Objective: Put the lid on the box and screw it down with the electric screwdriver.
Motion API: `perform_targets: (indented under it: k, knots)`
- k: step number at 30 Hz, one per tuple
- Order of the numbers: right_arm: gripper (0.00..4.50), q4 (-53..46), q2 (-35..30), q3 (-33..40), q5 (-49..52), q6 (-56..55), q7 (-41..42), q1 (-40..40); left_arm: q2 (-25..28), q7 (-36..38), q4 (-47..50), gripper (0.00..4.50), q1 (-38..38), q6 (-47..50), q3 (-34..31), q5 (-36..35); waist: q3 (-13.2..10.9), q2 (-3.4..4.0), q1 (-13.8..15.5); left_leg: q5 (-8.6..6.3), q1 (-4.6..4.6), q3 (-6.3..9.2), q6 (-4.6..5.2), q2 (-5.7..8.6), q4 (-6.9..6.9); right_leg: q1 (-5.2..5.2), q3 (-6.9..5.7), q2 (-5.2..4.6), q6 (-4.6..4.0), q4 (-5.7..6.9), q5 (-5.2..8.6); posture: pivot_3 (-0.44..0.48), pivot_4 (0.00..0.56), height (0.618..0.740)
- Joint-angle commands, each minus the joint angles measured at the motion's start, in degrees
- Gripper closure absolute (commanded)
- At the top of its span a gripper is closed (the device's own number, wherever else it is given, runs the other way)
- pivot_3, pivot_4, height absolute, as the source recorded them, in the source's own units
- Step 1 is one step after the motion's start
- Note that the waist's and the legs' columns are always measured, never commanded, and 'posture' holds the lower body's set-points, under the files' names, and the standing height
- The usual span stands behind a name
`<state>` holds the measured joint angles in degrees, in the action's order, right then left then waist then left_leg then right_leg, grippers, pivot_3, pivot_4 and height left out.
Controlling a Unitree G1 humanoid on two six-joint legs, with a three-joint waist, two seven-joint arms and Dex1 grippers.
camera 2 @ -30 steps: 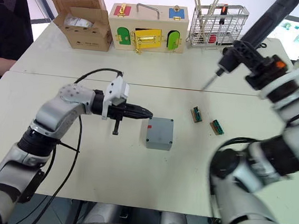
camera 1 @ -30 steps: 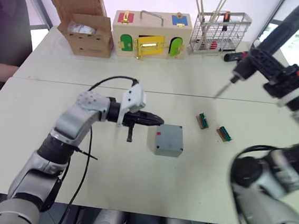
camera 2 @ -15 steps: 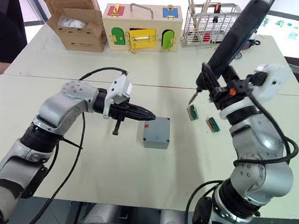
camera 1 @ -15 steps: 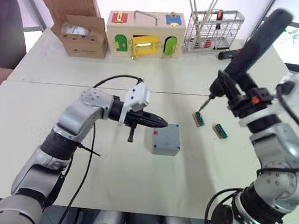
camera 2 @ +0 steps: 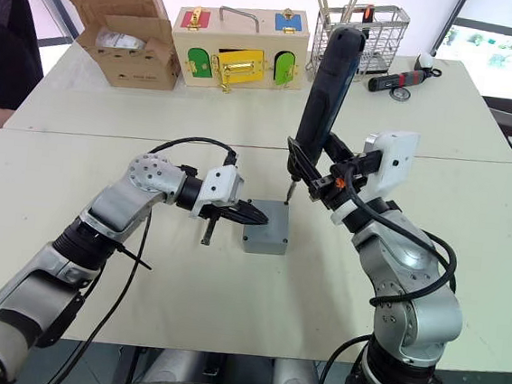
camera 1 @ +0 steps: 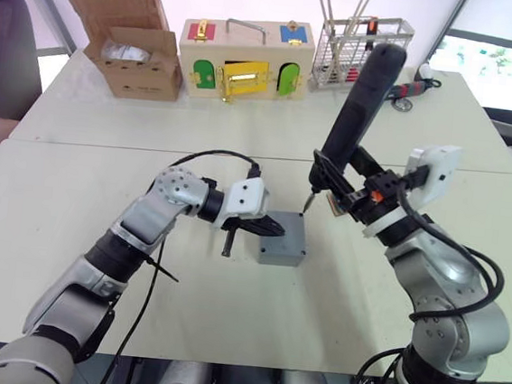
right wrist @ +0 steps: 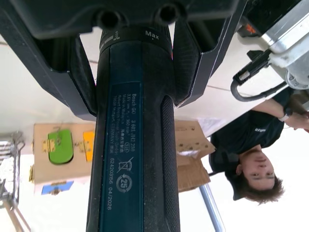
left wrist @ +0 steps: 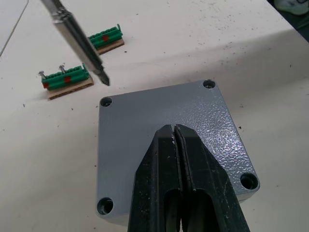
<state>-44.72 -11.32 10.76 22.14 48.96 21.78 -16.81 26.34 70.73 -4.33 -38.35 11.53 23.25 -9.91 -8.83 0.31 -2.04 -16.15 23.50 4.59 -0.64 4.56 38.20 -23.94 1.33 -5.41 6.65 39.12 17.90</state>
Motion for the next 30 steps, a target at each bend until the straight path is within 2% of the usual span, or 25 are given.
perform_targets:
  k: [1,20,30]
  knots:
    - [2.52,-1.3,-0.7,-1.6,0.0,-4.7,-1.0,0.1,0.5,0.5,-0.2,4.50,0.5,-0.1,0.5,1.3,0.0,0.00,0.0,0.00,0.00,0.00,0.00,0.00,0.00,0.00,0.00,0.00,0.00,0.00,0.00,0.000,0.150,0.740]
    - [2.52,4.2,-2.5,-6.0,-0.7,-12.4,-2.5,3.8,1.0,0.8,0.4,4.50,0.3,1.2,-0.2,0.8,0.0,-0.01,0.0,0.00,-0.05,0.02,0.00,-0.01,0.01,0.07,0.00,0.03,0.00,-0.01,0.00,0.000,0.150,0.740]
    - [2.52,6.8,-8.3,-12.8,-4.7,-17.7,0.2,9.2,1.0,0.3,0.8,4.50,0.5,1.7,-0.3,0.8,0.1,-0.13,0.0,-0.03,-0.43,0.10,0.05,-0.06,0.00,0.59,-0.03,0.12,0.02,-0.22,0.02,0.000,0.150,0.740]
